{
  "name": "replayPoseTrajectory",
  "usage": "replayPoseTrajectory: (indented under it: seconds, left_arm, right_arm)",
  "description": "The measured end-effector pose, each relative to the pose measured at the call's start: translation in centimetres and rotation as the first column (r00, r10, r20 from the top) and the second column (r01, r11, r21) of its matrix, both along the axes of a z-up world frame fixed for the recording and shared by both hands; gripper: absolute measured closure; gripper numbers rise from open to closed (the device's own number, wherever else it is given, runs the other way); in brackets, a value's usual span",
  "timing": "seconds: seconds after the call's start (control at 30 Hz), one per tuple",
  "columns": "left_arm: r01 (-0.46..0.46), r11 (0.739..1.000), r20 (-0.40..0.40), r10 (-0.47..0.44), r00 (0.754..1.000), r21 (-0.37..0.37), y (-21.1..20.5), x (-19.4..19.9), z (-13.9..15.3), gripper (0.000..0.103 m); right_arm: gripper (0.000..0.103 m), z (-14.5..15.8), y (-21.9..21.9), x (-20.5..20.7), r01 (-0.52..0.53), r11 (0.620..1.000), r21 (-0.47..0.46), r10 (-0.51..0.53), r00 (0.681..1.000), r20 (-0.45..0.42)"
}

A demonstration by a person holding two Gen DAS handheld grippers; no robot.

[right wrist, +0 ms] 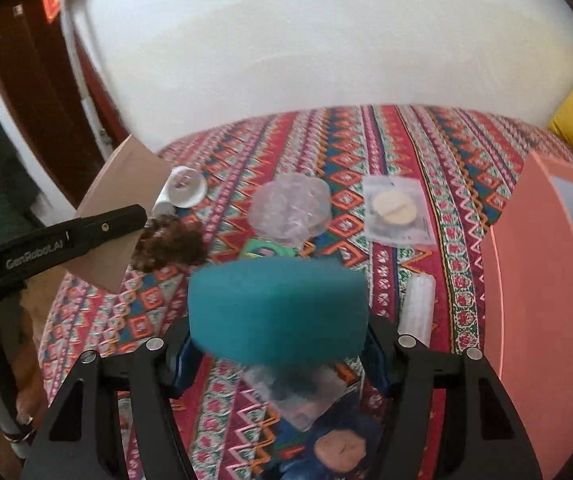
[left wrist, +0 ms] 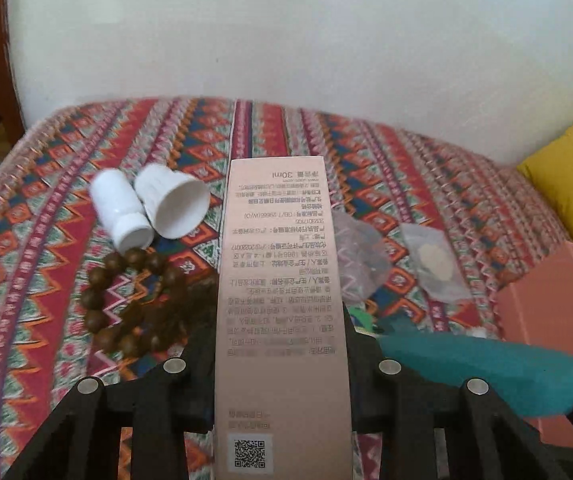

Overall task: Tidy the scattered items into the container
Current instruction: 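Carry the pink cosmetic box and teal case into the pink box and open both tools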

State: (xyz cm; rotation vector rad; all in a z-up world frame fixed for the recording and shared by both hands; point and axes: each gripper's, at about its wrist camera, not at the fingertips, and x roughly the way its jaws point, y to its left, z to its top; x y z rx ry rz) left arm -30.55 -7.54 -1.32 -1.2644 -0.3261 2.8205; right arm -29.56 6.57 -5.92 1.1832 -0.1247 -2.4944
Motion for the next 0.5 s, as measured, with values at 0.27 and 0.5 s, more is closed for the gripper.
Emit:
replayPoseTrajectory:
  seconds: [0.27, 0.5]
  left_arm:
    - [0.011, 1.000, -0.059, -0.013, 0.998, -0.021, 1.7, 4.3, 4.0, 0.065]
    - [0.068, 0.997, -0.101, -0.073, 0.992, -0.046, 5.4, 6.8, 6.8, 0.065]
  right_arm:
    - [0.035, 4.6, 0.0, 4.6, -0.035, 0.999, -0.039, 0.030, 0.994, -0.102]
    - [0.035, 9.2, 3.2, 8.5, -0.002, 0.996, -0.084, -0.015, 0.979, -0.203]
